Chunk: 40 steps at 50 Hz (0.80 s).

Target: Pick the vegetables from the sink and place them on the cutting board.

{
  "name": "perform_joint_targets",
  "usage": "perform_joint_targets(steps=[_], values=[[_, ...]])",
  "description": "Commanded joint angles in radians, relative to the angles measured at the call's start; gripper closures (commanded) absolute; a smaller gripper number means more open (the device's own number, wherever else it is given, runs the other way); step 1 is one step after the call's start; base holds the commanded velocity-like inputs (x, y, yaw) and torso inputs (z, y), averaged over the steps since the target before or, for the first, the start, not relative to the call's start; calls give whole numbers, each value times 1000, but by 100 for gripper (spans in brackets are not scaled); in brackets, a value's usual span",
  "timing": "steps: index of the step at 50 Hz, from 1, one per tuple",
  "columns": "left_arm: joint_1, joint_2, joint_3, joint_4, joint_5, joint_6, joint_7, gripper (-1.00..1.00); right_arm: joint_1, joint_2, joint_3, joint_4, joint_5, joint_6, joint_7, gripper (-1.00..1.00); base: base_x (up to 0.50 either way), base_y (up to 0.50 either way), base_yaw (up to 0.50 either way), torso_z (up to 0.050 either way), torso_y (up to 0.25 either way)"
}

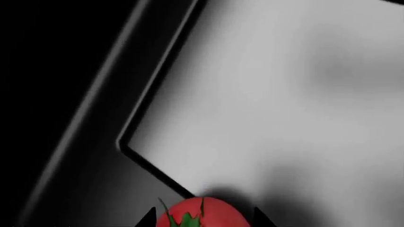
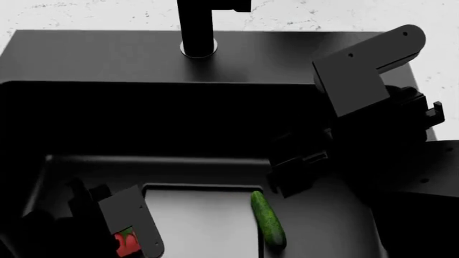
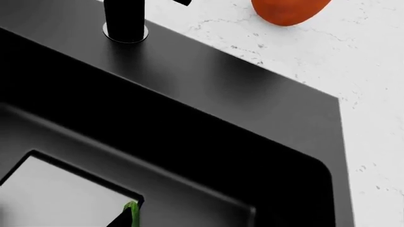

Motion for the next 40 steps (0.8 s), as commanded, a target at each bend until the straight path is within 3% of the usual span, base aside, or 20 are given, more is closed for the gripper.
perform_joint_targets(steps=[1,5,17,24,27,40], values=[[170,56,-108,-62,21,51,-36,100,19,-8,13,-12,-24,-13,-16,-100,14,11,5,-23,-26],[168,51,-140,-30,48,107,-97,100,23,-9,15,-12,-14,-11,-6,-100,10,11,2,-23,-26],[187,15,-254,249,13,15,-153,100,26,-6,13,-16,4,-12,9,-100,1,4,3,-15,-16],[219,-4,-328,351,3,50,-196,100,37,-13,13,-5,24,-2,28,-100,-4,8,8,-14,-12],[238,-9,-359,372,5,132,-215,100,37,-19,13,9,40,5,45,-100,-3,10,10,-16,-14],[279,-13,-466,429,-67,219,-205,100,65,-58,-34,72,60,45,78,-100,1,14,12,-22,-19]])
